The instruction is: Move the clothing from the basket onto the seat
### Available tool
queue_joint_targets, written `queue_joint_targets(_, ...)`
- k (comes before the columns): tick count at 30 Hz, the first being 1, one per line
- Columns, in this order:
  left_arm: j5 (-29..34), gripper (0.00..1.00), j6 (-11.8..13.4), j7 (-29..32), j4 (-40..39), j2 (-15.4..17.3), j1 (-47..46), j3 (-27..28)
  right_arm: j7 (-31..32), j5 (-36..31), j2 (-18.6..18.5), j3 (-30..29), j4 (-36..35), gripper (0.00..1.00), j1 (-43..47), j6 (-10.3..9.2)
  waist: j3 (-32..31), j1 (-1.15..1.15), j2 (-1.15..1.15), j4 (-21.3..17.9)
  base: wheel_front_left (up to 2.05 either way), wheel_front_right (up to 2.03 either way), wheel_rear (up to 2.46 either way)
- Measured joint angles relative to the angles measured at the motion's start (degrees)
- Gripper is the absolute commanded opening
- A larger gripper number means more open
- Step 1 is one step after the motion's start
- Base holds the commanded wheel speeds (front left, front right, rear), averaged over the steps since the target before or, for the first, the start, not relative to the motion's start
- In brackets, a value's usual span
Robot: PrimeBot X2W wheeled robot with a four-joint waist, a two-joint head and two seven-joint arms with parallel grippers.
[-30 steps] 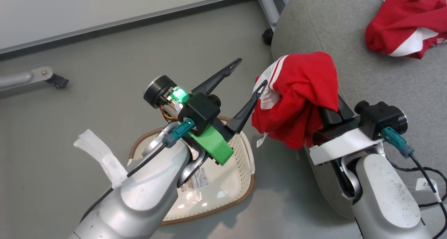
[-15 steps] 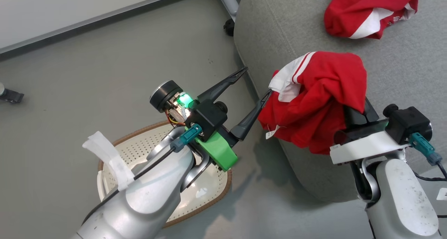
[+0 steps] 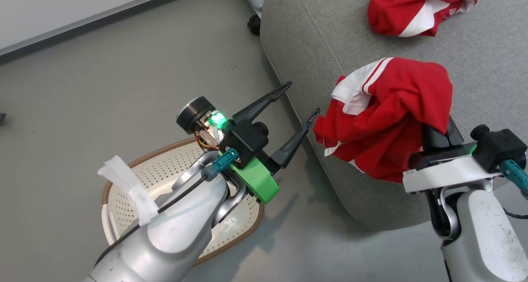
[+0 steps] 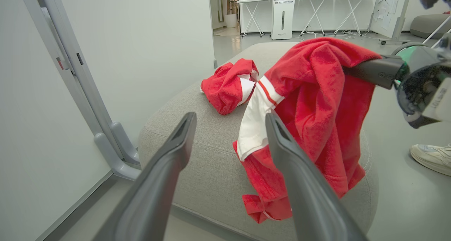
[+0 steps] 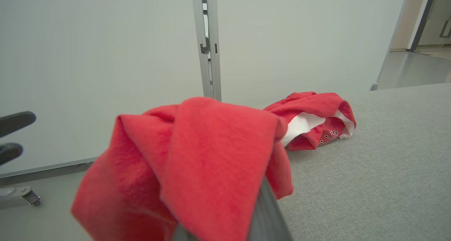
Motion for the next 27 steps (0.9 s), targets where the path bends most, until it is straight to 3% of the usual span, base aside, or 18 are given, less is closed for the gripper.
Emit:
queue_joint_targets(8, 0.7, 1.0, 0.0, 0.0, -0.3, 0.5, -0.4, 0.3, 0.0, -1.5, -0.1, -1.5, -1.6, 0.0, -5.7, -0.01, 1.9, 0.0, 0.0, 0.6, 0.0, 0.0, 0.0)
queue_joint_targets(17, 1.4, 1.0, 0.0, 0.0, -0.7, 1.3, -3.6, -0.1, 0.0, -2.7, -3.8, -6.7, -2.5, 0.0, -20.0, -0.01, 7.3, 0.0, 0.0, 1.6, 0.0, 0.0, 0.0)
queue_joint_targets(27, 2.0, 1.0, 0.0, 0.0, -0.8, 2.0, -7.7, -1.1, 0.0, -3.2, -12.7, -14.8, 1.3, 0.0, -38.3, 0.0, 15.2, 0.01, 0.0, 3.2, 0.0, 0.0, 0.0)
